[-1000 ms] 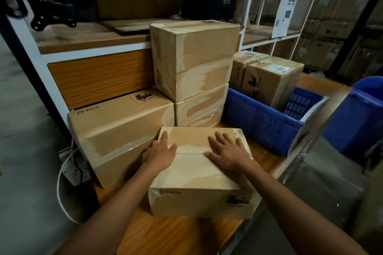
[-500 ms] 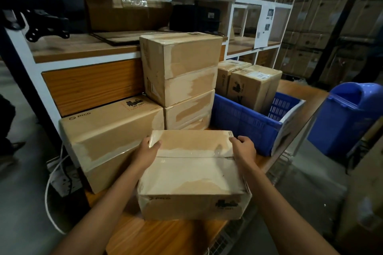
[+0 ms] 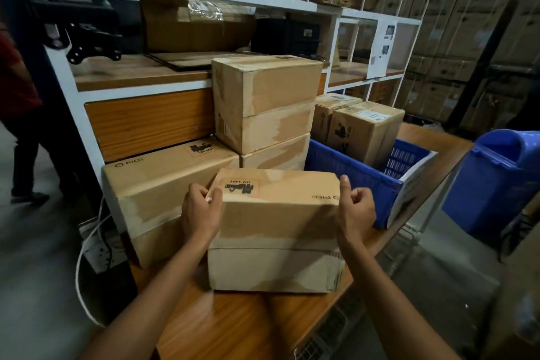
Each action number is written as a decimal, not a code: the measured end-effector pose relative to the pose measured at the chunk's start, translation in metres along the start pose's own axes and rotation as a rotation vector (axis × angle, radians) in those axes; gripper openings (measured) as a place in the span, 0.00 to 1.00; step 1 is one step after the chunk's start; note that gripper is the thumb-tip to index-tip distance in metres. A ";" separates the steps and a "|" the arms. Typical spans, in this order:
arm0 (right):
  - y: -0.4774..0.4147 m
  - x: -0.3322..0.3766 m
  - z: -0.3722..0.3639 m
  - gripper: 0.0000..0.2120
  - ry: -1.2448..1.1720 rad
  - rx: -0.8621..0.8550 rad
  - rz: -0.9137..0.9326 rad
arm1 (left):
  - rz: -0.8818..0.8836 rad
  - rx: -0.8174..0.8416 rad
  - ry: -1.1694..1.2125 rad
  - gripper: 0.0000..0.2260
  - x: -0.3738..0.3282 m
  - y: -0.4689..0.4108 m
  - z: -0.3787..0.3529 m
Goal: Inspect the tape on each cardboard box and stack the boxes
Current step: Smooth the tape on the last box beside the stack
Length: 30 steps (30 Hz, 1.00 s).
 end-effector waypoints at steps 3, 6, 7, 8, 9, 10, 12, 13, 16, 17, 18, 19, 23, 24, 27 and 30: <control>0.004 0.004 0.001 0.12 0.239 0.020 0.022 | -0.007 -0.015 -0.002 0.08 0.005 0.010 0.006; 0.018 0.023 -0.006 0.08 0.510 0.030 0.252 | -0.103 -0.080 -0.106 0.15 -0.001 0.018 0.010; 0.024 0.030 -0.012 0.08 0.521 0.072 0.337 | -0.194 -0.095 -0.132 0.14 -0.006 0.021 0.010; 0.031 0.036 -0.022 0.07 0.513 0.152 0.405 | -0.307 -0.109 -0.159 0.10 -0.010 0.024 0.008; 0.037 0.041 -0.033 0.06 0.502 0.261 0.457 | -0.421 -0.123 -0.189 0.07 -0.014 0.027 0.008; 0.045 0.047 -0.045 0.05 0.494 0.384 0.493 | -0.519 -0.129 -0.228 0.04 -0.017 0.030 0.007; 0.059 0.054 -0.067 0.08 0.508 0.598 0.541 | -0.647 -0.097 -0.307 0.09 -0.018 0.035 0.005; 0.067 0.053 -0.075 0.11 0.539 0.670 0.565 | -0.678 -0.060 -0.345 0.11 -0.017 0.037 0.004; 0.087 0.042 -0.090 0.17 0.826 0.722 0.778 | -0.700 0.066 -0.452 0.15 -0.006 0.045 -0.001; 0.091 0.039 -0.092 0.18 0.901 0.713 0.831 | -0.694 0.098 -0.483 0.17 -0.003 0.047 -0.001; 0.092 0.038 -0.092 0.18 0.943 0.718 0.842 | -0.687 0.115 -0.507 0.18 -0.001 0.049 -0.001; 0.090 0.039 -0.093 0.18 0.955 0.739 0.831 | -0.679 0.124 -0.523 0.19 -0.001 0.049 -0.001; 0.070 0.054 -0.102 0.20 0.975 0.880 0.719 | -0.649 0.240 -0.598 0.17 -0.016 0.042 0.003; 0.063 0.059 -0.105 0.23 0.958 0.911 0.680 | -0.629 0.289 -0.585 0.16 -0.020 0.038 0.002; 0.053 0.057 -0.113 0.31 1.001 0.997 0.621 | -0.572 0.375 -0.650 0.22 -0.026 0.035 -0.003; 0.053 0.040 -0.118 0.30 1.111 1.051 0.593 | -0.535 0.391 -0.776 0.23 -0.025 0.036 -0.009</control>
Point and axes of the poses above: each hand's wrist, its own y-axis away from the middle knuckle, its own z-axis out of the back of the hand, x = y × z, the point moved 3 cm from there along -y, towards the middle knuckle, and after that the axes turned 7 degrees about x, right-handed, at the moved point
